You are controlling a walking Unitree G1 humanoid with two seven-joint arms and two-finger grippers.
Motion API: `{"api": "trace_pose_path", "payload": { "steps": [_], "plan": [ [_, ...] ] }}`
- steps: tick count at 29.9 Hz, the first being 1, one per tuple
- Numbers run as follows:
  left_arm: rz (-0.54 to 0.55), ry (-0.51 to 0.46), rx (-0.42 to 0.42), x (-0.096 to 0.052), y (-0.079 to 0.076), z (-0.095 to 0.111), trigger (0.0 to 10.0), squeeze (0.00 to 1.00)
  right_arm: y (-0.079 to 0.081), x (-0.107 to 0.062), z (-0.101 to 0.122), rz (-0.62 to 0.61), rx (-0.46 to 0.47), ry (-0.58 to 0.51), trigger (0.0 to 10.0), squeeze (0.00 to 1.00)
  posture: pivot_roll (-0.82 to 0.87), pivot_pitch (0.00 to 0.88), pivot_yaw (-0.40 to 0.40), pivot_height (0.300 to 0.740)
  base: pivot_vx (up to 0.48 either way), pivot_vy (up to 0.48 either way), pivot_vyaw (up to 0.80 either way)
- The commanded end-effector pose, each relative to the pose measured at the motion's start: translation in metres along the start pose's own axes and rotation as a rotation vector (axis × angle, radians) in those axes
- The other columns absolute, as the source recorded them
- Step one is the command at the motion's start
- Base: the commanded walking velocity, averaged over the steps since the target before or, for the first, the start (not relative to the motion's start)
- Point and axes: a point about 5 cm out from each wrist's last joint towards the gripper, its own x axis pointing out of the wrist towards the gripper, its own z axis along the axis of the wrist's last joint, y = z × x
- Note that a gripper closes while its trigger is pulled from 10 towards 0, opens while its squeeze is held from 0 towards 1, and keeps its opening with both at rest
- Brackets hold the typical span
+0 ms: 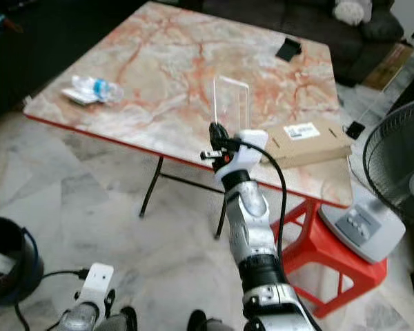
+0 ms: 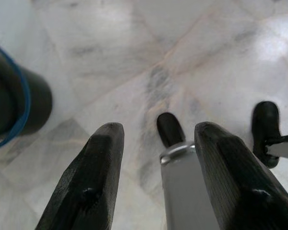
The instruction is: Picking trash to rubbish bin
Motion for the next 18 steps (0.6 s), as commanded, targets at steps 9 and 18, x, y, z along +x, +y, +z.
{"api": "trace_pose_path", "payload": {
  "steps": [9, 18],
  "plan": [
    [-0.008, 0.018, -0.015, -0.002, -0.004, -0.006, 10.0, 0.00, -0.009, -0.004, -0.002, -0.031, -0.013, 0.009, 10.0, 0.00, 0.06, 0.113, -0.142, 0.740, -0.265, 0.000, 0.00],
    [-0.008, 0.025, -0.008, -0.002, -0.004, -0.007, 10.0, 0.00, -0.031, -0.020, -0.020, -0.100, -0.051, 0.108, 10.0, 0.00, 0.06, 0.113, -0.142, 0.740, -0.055, 0.000, 0.00]
  ]
}}
